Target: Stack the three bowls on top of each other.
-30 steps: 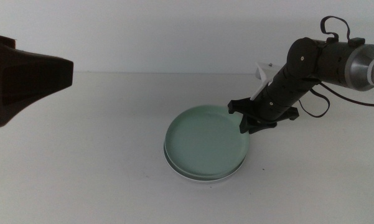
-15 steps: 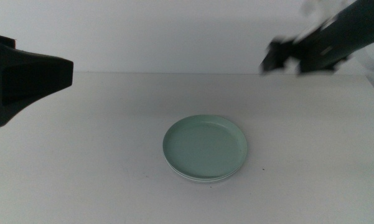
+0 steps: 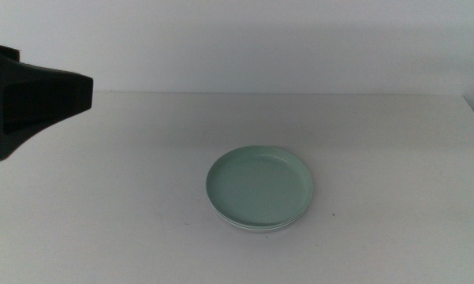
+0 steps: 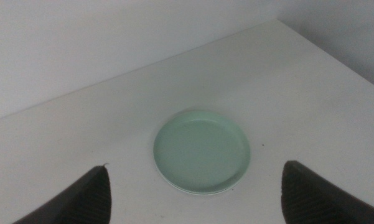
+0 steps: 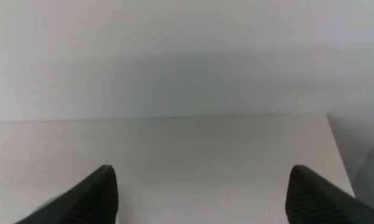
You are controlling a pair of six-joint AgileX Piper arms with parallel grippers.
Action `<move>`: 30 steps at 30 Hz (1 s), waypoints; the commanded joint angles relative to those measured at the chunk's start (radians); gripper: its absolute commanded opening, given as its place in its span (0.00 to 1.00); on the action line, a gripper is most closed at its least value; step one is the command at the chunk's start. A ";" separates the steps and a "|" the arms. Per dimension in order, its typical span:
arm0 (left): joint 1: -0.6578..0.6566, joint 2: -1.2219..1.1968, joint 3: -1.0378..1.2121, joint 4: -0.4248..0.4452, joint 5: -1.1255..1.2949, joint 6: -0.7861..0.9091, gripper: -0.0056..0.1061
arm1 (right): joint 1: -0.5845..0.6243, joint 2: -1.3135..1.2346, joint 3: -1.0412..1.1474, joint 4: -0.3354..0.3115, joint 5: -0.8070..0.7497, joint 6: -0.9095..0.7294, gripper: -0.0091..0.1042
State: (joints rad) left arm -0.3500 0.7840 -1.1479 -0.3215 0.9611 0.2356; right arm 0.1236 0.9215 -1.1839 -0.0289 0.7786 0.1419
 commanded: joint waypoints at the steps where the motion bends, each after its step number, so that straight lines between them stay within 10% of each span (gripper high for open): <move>1: 0.000 -0.004 -0.001 -0.001 -0.008 0.003 0.89 | -0.006 -0.046 0.025 -0.024 -0.031 0.018 0.78; 12: 0.000 -0.004 -0.001 -0.001 -0.008 0.003 0.89 | -0.006 -0.088 0.025 -0.021 -0.044 0.018 0.78; 30: 0.201 -0.148 0.215 0.308 -0.445 -0.255 0.89 | -0.006 -0.088 0.025 -0.021 -0.044 0.018 0.78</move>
State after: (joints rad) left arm -0.1707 0.6486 -0.9493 -0.0248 0.5409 0.0234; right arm 0.1214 0.8376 -1.1631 -0.0398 0.7432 0.1598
